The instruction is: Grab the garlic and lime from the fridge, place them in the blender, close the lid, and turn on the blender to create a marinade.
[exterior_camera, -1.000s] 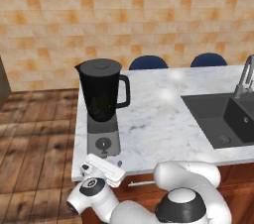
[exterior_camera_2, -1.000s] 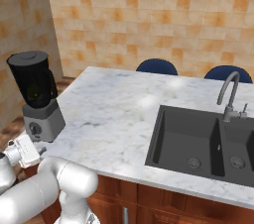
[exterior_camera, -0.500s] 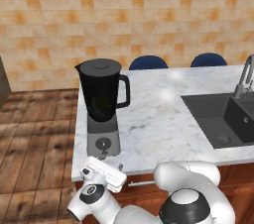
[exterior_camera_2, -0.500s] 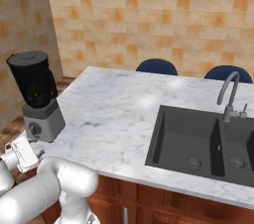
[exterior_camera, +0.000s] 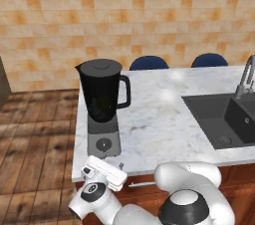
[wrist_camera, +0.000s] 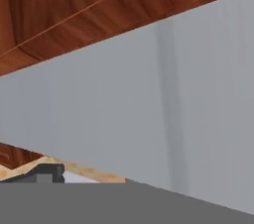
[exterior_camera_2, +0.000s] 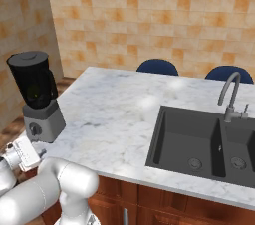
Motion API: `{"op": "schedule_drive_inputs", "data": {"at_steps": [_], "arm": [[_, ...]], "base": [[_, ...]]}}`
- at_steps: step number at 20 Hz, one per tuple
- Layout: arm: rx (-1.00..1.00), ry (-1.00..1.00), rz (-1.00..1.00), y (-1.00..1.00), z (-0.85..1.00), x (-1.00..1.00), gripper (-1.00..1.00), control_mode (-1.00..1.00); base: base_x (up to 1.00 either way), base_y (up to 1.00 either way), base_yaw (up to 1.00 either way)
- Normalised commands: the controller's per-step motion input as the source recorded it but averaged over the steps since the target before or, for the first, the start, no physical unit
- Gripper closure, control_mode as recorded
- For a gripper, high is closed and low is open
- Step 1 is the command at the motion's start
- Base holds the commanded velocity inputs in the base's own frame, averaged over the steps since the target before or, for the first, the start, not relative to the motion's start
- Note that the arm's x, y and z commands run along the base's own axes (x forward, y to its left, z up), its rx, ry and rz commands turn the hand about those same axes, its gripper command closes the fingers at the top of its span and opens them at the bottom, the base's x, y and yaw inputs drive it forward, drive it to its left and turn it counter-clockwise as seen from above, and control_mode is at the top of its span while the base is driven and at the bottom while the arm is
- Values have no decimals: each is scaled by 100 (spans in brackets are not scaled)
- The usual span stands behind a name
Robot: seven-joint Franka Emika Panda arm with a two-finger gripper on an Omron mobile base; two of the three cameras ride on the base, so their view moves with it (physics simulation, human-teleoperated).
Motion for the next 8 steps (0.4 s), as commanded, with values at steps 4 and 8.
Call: {"op": "schedule_drive_inputs", "data": {"at_steps": [4,8], "arm": [[0,0,0,0,0,36,-100,-100],[0,0,0,0,0,32,-100,-100]], "base": [[0,0,0],[0,0,0]]}}
